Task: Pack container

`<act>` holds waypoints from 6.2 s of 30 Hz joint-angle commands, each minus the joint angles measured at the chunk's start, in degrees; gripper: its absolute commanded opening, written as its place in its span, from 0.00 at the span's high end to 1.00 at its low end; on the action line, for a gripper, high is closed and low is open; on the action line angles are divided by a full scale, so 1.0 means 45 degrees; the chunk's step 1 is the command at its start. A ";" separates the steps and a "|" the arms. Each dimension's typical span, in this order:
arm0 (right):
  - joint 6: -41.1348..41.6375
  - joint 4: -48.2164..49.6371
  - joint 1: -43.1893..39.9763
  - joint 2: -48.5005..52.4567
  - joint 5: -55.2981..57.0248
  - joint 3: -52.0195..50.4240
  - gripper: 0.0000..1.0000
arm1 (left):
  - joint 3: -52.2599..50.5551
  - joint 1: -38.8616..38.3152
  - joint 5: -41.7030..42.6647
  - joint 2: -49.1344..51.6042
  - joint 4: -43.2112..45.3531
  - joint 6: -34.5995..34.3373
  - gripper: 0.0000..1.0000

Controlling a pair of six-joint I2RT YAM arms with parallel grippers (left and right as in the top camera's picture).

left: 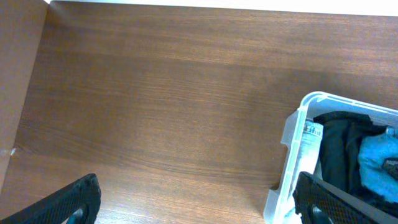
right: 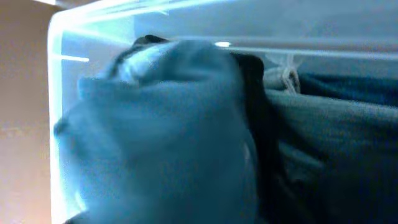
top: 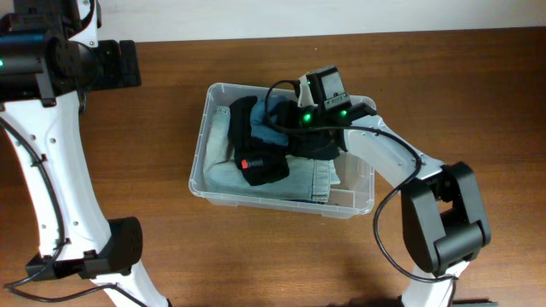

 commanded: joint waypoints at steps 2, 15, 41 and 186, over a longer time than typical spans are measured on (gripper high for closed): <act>-0.0646 -0.0413 0.0068 -0.1477 0.0573 -0.0243 0.01 | 0.0078 0.0044 0.0039 -0.0146 0.0000 -0.0117 0.00; -0.4235 -0.2380 0.0068 -0.7087 0.1787 -0.0243 0.01 | 0.0078 0.0044 0.0039 -0.0146 0.0000 -0.0121 0.00; -0.7465 -0.7252 -0.2059 -1.4547 0.7072 -0.0262 0.02 | 0.0078 0.0044 0.0039 -0.0141 0.0000 -0.0117 0.00; -0.7461 -0.2331 -0.4600 -2.4713 0.8145 -1.5786 0.02 | -3.2455 0.0015 0.1501 -2.4883 1.5601 0.2234 0.00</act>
